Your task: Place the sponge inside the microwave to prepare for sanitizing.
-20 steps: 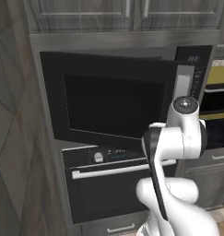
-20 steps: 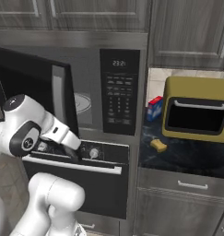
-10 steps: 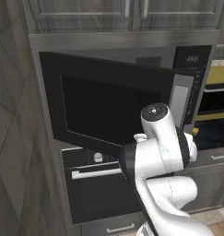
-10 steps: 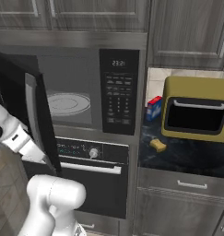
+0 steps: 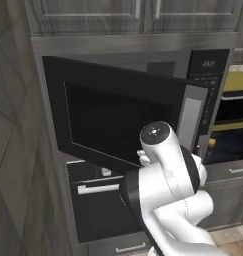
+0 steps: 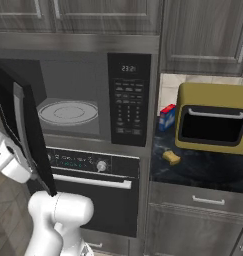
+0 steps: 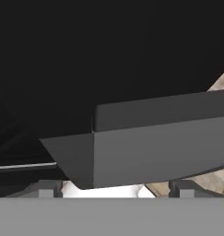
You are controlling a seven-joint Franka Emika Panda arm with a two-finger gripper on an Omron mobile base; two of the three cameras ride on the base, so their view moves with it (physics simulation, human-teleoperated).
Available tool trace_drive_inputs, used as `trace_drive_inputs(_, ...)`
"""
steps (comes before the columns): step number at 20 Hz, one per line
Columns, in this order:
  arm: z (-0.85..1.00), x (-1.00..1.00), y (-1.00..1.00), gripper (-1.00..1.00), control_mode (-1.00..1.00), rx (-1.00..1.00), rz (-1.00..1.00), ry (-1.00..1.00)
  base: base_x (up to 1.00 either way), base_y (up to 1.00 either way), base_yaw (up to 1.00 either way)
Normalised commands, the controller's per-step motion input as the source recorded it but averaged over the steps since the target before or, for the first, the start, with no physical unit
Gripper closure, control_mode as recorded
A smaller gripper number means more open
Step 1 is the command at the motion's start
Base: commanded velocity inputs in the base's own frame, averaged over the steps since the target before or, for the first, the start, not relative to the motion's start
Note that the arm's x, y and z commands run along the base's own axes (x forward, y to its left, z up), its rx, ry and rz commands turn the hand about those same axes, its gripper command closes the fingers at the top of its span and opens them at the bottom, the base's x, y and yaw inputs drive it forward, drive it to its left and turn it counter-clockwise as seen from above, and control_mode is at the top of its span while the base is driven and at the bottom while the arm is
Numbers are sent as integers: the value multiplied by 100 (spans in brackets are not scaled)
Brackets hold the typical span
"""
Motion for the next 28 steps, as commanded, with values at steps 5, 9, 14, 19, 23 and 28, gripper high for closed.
trace_drive_inputs(5,19,-1,13,-100,-100,-9,0,0,0,0,0)
trace_drive_inputs(9,26,-34,35,-100,-100,-10,0,0,0,0,0)
trace_drive_inputs(14,43,-70,1,-100,-100,0,0,-4,0,0,0)
trace_drive_inputs(19,50,-67,-36,-100,-100,25,0,-8,0,0,0)
trace_drive_inputs(23,52,-25,-73,-100,-100,65,11,-4,0,0,0)
trace_drive_inputs(28,16,11,-79,-100,-100,77,22,-6,0,0,0)
